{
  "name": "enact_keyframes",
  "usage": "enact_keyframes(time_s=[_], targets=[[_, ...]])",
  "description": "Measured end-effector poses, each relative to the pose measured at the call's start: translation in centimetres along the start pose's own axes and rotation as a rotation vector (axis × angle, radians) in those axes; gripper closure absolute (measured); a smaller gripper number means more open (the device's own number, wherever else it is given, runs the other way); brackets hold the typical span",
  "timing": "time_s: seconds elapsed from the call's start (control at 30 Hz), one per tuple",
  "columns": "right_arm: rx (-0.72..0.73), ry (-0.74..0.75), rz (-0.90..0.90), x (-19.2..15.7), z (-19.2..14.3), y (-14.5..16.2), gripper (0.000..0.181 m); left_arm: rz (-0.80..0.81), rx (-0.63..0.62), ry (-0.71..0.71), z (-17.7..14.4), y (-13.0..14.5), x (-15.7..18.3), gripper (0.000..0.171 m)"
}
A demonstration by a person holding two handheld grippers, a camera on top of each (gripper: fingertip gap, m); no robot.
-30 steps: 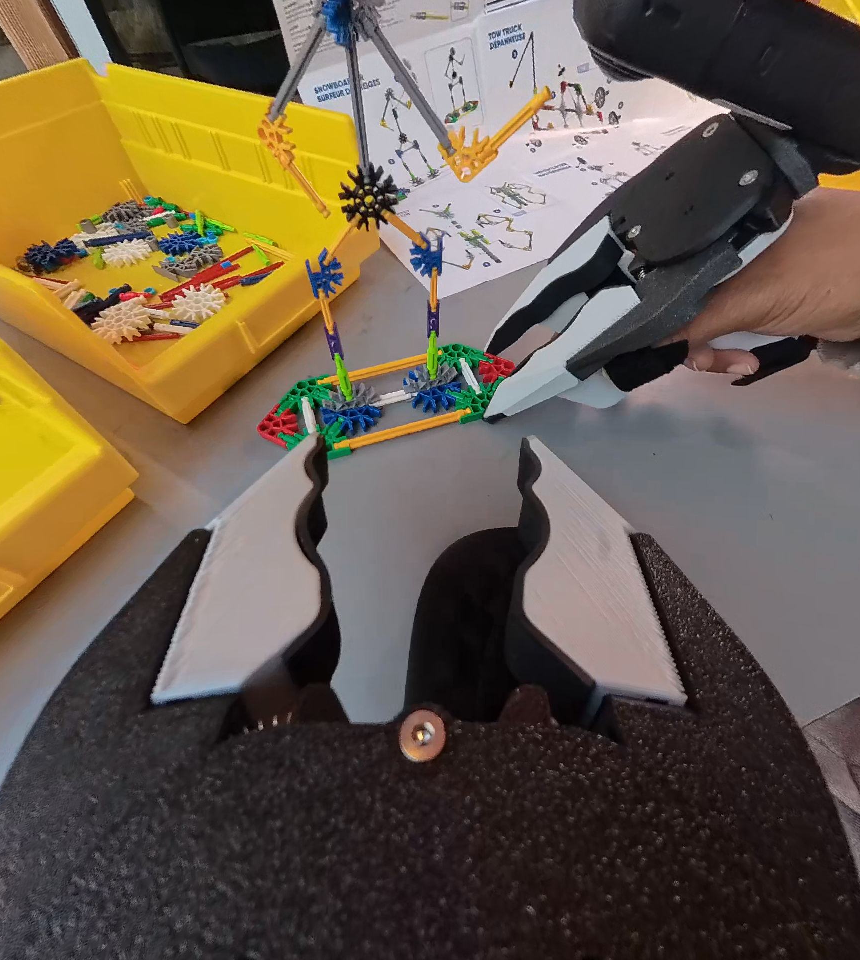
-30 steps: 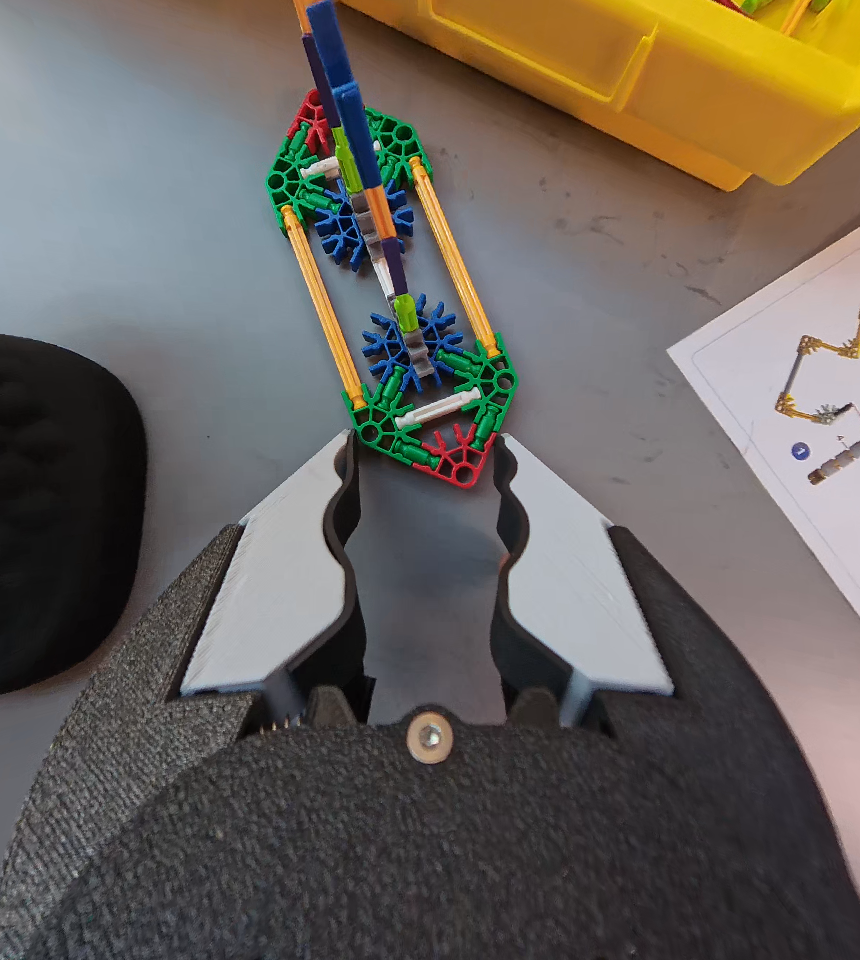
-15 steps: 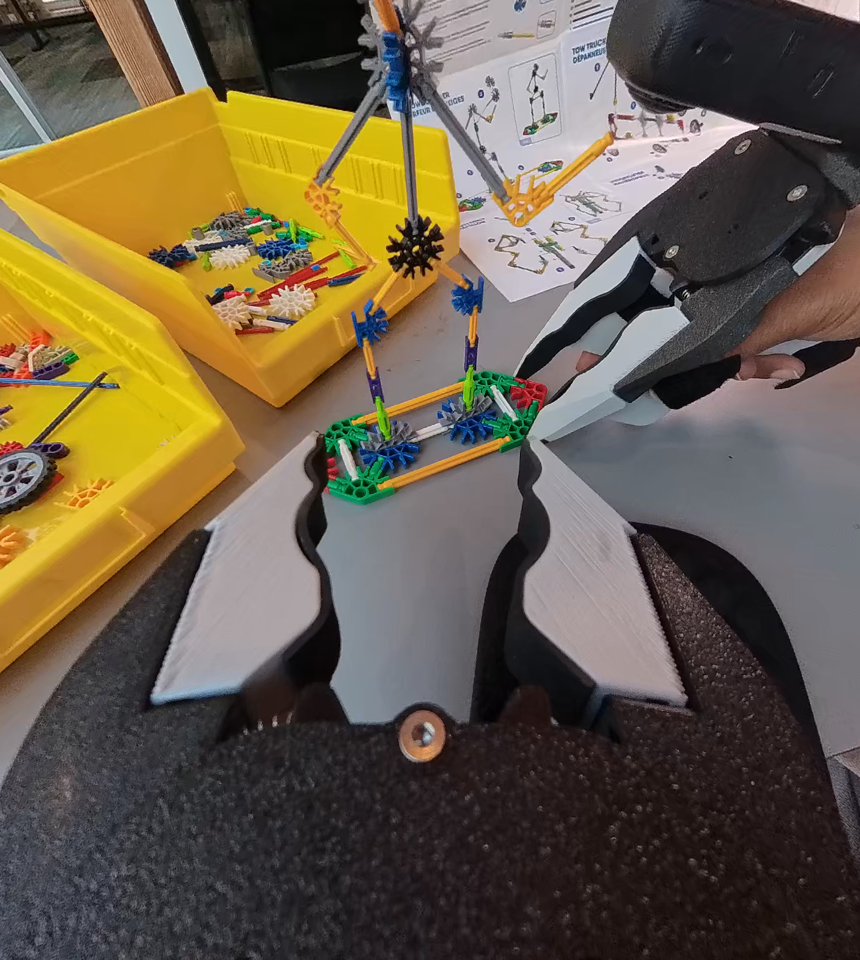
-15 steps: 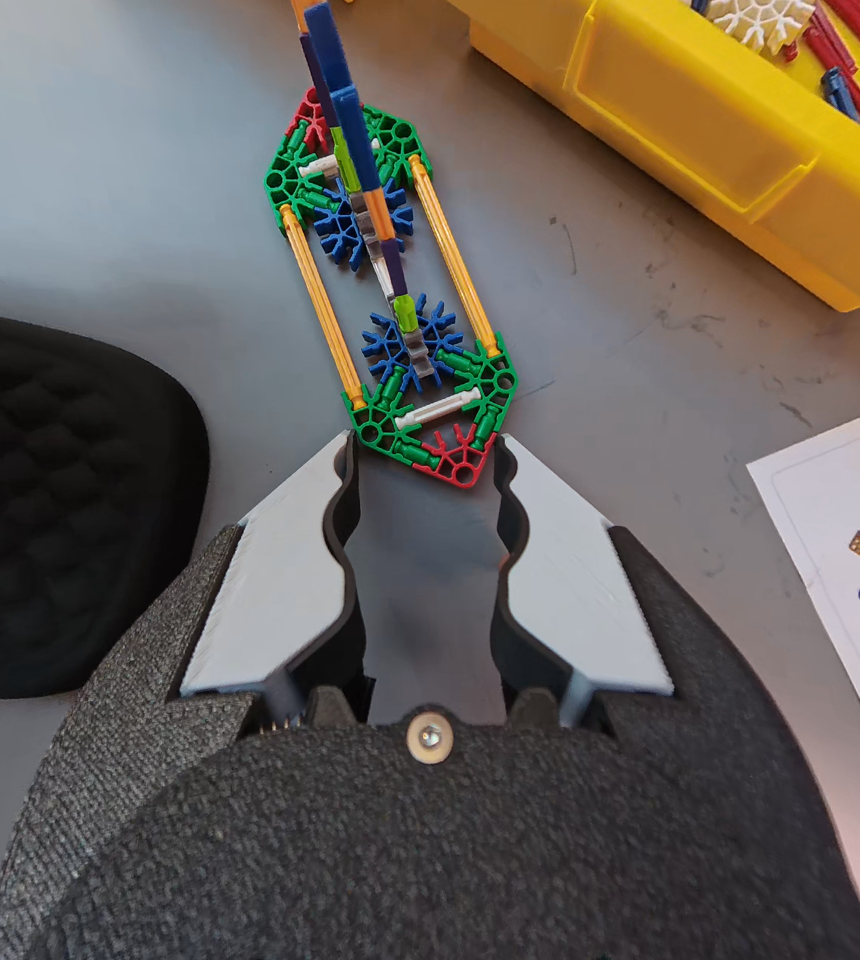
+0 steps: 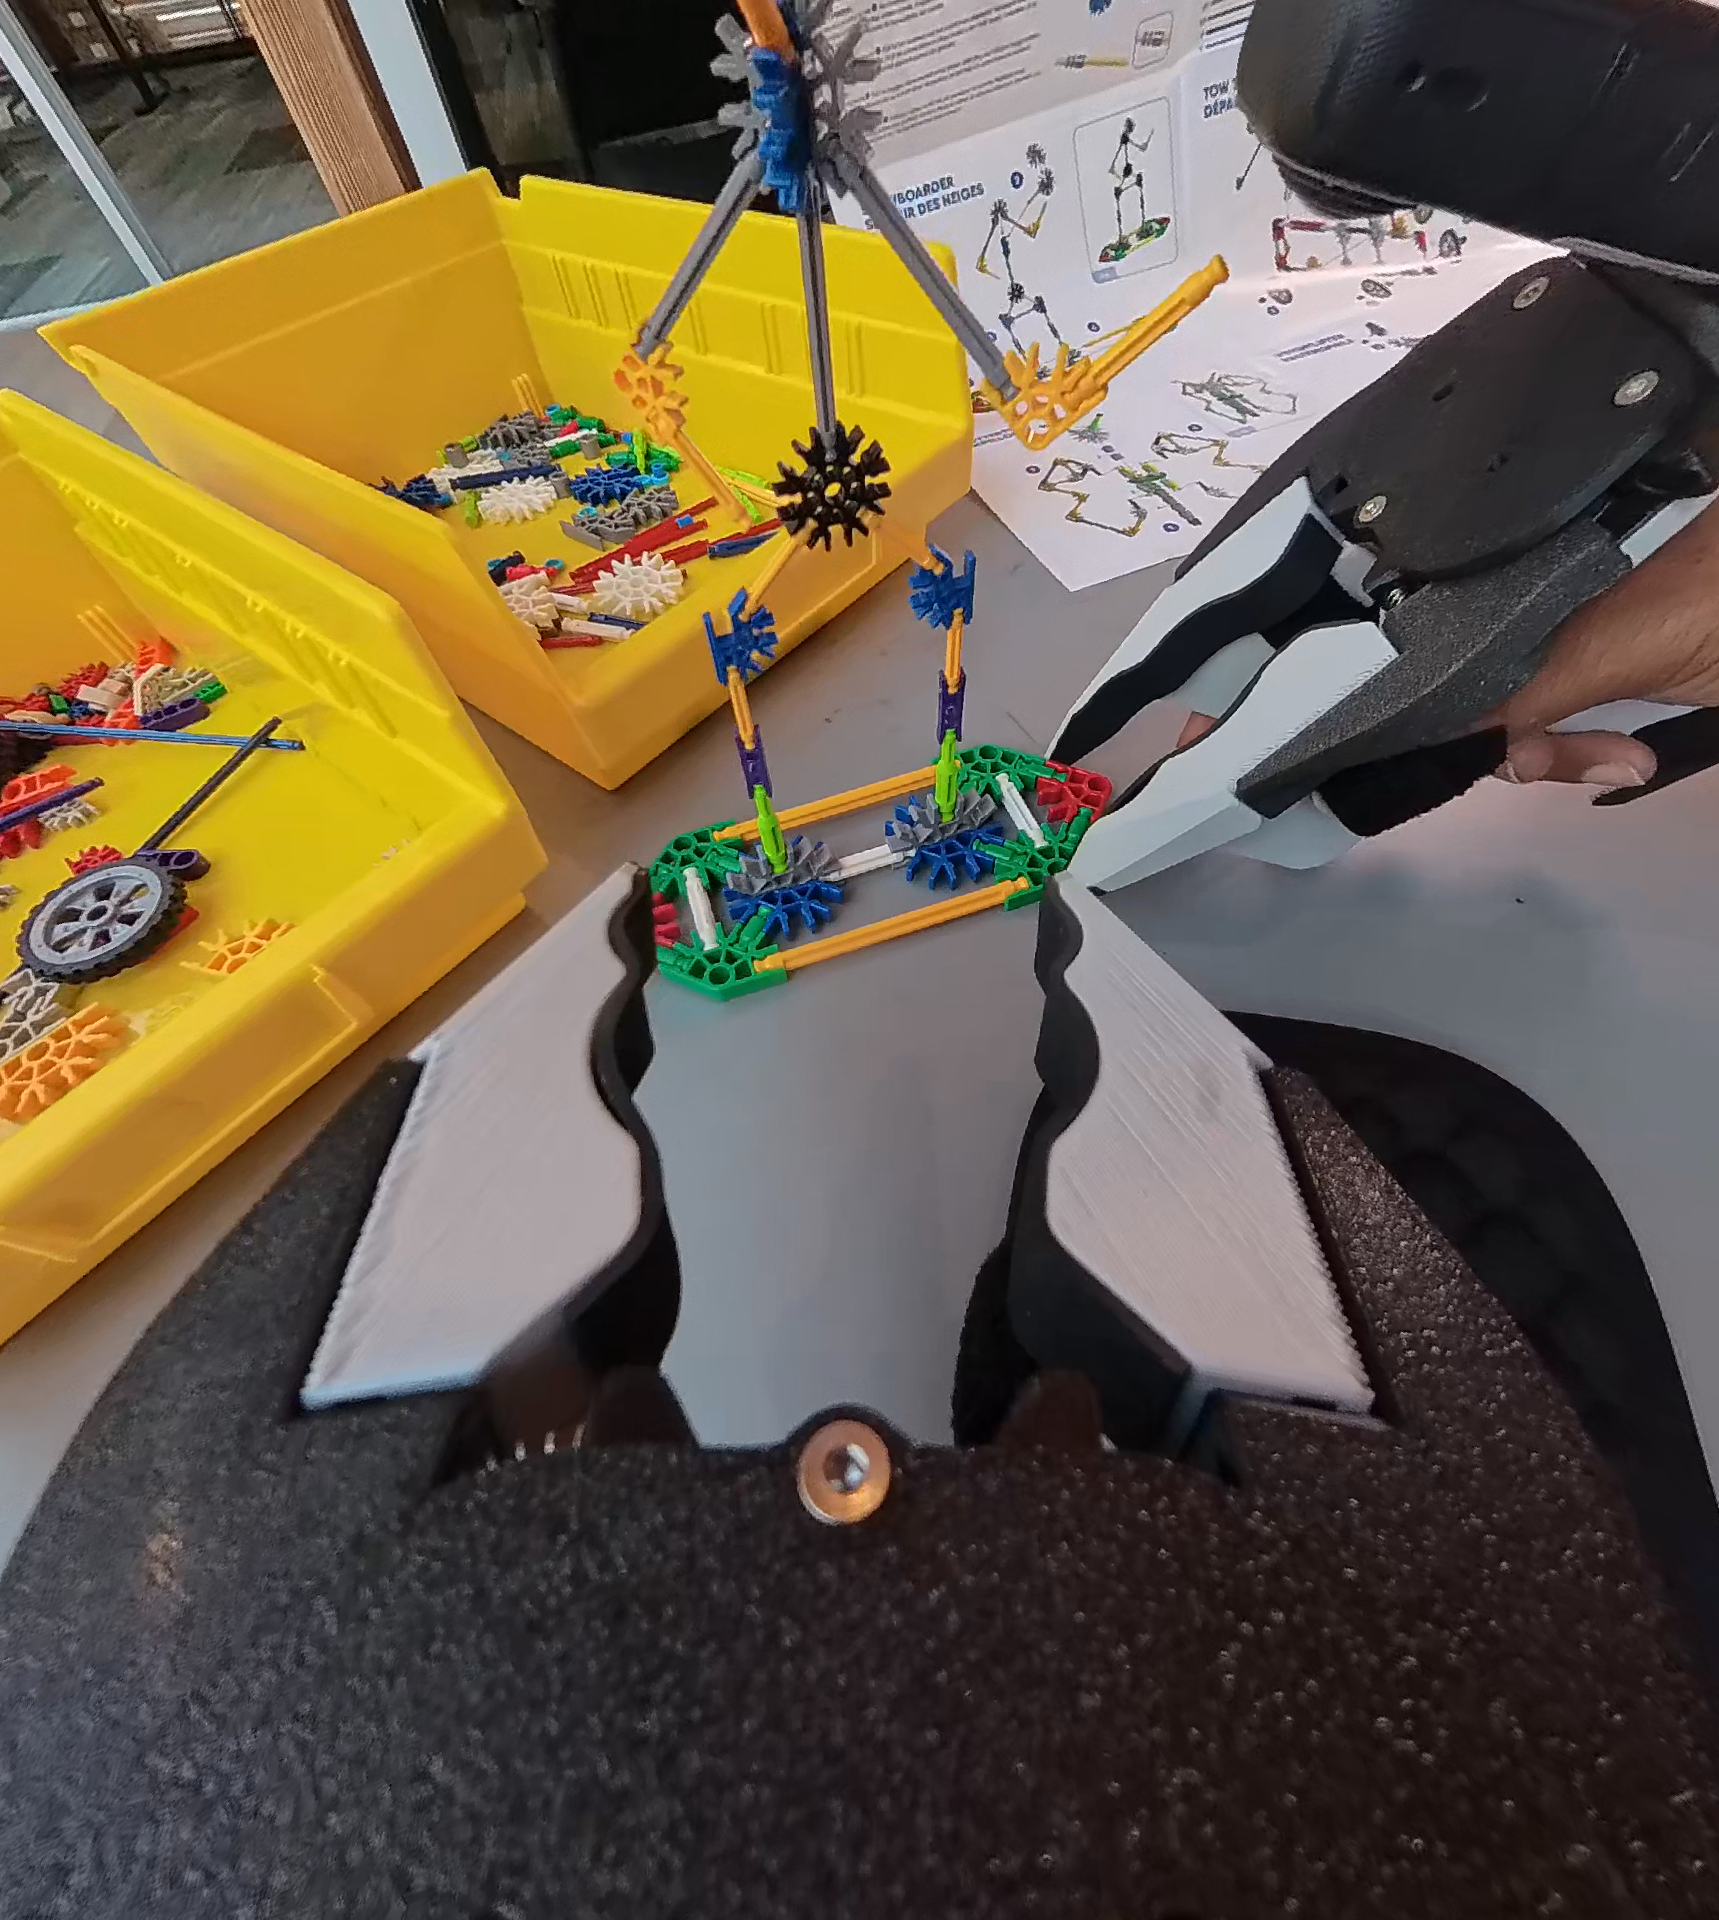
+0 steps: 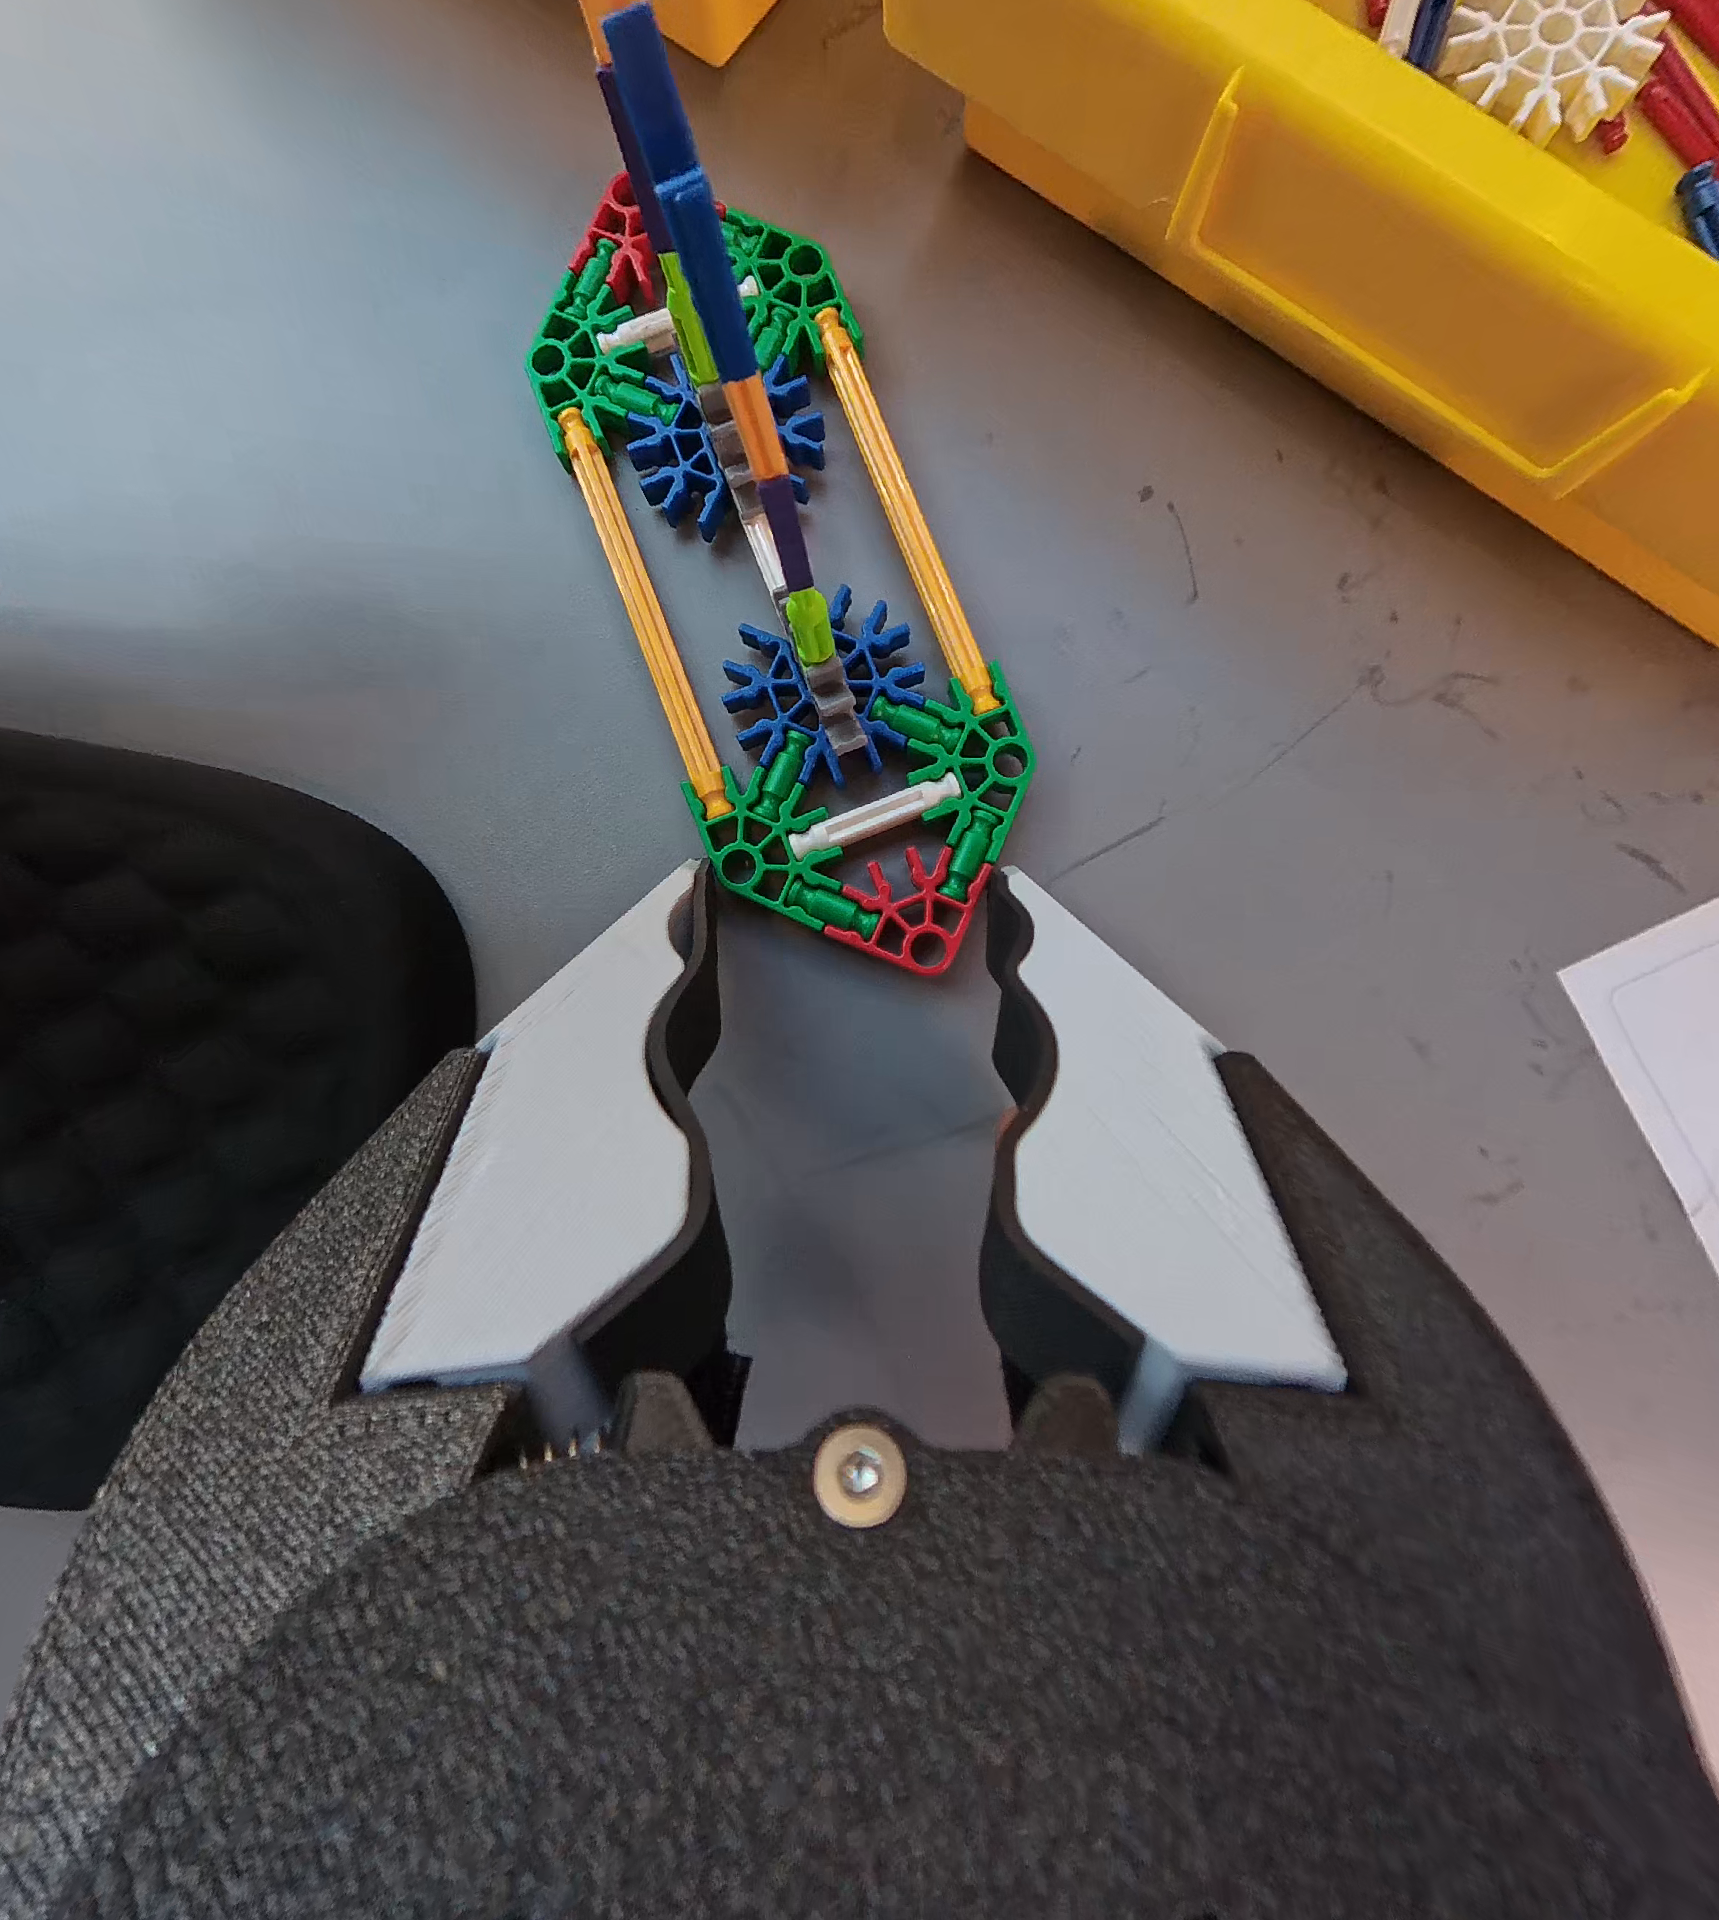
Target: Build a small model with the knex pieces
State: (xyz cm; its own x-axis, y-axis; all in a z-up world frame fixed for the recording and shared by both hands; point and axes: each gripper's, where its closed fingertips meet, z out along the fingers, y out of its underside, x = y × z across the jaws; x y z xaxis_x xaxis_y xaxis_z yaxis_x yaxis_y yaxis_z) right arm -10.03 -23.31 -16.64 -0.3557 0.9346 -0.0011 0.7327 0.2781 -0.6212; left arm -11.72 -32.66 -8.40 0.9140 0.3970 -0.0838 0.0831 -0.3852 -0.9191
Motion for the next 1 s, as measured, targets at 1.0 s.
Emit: enact_keyframes(time_s=[1.0], targets=[[-0.038,0.045,0.047,2.5,-6.6,8.3,0.130,0.128,-0.032,0.082,-0.7,-1.3,4.9,0.093]])
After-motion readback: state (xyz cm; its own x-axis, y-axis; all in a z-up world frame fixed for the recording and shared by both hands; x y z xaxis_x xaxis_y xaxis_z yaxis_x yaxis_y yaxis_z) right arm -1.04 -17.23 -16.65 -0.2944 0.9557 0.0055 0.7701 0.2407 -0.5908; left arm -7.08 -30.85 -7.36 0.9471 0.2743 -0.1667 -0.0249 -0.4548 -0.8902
